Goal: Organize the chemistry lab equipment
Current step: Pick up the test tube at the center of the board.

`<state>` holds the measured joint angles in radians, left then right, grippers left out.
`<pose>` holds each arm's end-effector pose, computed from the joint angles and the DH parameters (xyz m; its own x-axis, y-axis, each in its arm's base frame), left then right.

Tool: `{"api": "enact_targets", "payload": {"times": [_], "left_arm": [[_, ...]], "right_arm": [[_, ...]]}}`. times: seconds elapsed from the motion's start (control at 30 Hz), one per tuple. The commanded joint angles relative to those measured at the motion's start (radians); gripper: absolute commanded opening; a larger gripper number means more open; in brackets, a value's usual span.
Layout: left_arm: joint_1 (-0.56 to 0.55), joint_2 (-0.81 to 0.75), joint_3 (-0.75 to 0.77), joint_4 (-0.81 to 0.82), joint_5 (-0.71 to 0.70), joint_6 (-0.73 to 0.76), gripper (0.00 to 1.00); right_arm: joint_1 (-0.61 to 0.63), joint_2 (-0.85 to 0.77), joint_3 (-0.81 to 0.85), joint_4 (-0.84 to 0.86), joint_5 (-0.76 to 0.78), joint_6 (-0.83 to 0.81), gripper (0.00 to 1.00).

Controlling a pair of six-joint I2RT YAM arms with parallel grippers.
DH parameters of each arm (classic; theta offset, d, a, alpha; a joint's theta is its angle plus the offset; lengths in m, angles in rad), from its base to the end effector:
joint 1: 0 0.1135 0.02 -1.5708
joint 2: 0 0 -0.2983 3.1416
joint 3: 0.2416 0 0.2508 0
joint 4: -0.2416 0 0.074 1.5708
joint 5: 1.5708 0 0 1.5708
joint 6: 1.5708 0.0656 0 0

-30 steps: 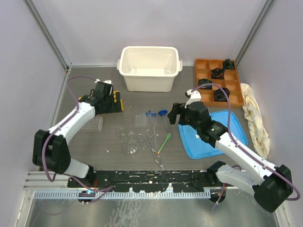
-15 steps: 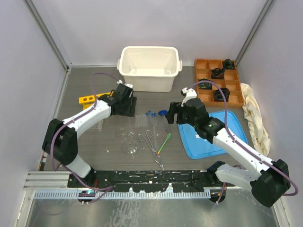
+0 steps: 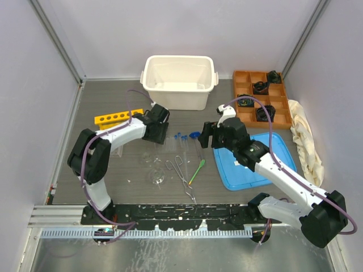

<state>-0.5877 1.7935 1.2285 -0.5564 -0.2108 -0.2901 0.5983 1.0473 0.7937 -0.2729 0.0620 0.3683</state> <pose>0.3269 -0.2013 0.2003 -0.8517 0.2313 -0.4702 0.2326 0.9709 0.0563 0.2025 0.1331 0.2988 -0.5738 0.0437 -0.8178 -0.3337 0.8995 0.2822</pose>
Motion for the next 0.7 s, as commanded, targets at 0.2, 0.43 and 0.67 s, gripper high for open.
{"api": "enact_targets", "payload": {"times": [0.2,0.43,0.67], "left_arm": [[-0.046,-0.022,0.040,0.019,0.023,-0.009,0.51],[-0.063,-0.028,0.010,0.011,0.041,-0.039,0.49],[-0.068,-0.019,-0.017,0.015,0.029,-0.061,0.45]], "right_arm": [[0.004,0.000,0.034,0.030,0.016,0.000,0.81],[0.004,0.000,0.028,0.035,0.017,0.000,0.81],[0.003,-0.008,0.018,0.041,0.022,0.002,0.81]]}}
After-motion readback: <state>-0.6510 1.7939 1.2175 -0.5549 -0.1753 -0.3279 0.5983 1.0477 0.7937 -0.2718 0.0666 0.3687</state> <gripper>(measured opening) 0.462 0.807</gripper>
